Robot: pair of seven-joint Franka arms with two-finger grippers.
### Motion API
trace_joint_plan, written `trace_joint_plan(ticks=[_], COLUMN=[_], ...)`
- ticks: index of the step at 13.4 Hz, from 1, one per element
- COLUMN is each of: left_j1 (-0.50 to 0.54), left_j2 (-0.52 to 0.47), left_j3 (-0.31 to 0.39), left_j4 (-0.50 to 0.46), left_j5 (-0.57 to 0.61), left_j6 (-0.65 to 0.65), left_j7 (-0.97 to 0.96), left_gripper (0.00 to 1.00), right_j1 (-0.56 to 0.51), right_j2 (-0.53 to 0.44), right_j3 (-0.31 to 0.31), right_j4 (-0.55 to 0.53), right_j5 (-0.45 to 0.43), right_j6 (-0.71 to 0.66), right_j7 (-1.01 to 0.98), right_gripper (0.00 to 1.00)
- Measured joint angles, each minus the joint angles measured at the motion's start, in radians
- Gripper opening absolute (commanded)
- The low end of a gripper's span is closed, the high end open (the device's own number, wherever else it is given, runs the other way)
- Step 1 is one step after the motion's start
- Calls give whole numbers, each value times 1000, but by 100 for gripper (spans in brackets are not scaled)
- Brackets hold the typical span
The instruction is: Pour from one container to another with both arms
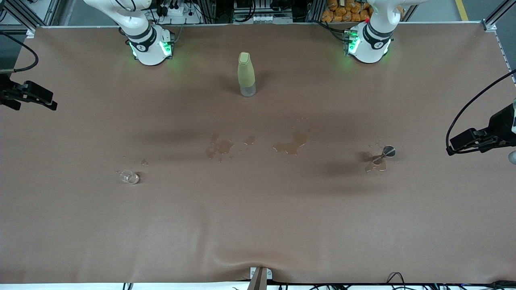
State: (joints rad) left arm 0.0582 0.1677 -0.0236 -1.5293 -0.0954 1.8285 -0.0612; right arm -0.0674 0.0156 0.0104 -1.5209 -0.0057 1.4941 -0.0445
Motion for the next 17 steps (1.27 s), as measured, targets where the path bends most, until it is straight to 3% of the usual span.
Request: trace_joint_plan(ticks=[5,8,12,15,17], left_j1=[0,0,1,8,47], left_j2=[0,0,0,0,2], left_j3=[0,0,1,1,2], left_j4=[0,0,0,0,-2], left_j5=[0,0,0,-15,-88], left_j6=[0,0,0,-2,-5], left_j7=[0,1,18,161,321], left_gripper=[100,100,100,100,100], right_j1=[-3,-21,-117,-186,-216], right_j2=[0,1,5,6,9], right_j3=[-2,-4,-8,-9,-10], right_j4=[0,0,0,0,0], right_j5=[0,-1,-2,-2,-2], right_j6=[0,-2,-11,-11,-11], right_j7=[-9,-116,-510,-901,-1146], right_gripper=[100,100,100,100,100])
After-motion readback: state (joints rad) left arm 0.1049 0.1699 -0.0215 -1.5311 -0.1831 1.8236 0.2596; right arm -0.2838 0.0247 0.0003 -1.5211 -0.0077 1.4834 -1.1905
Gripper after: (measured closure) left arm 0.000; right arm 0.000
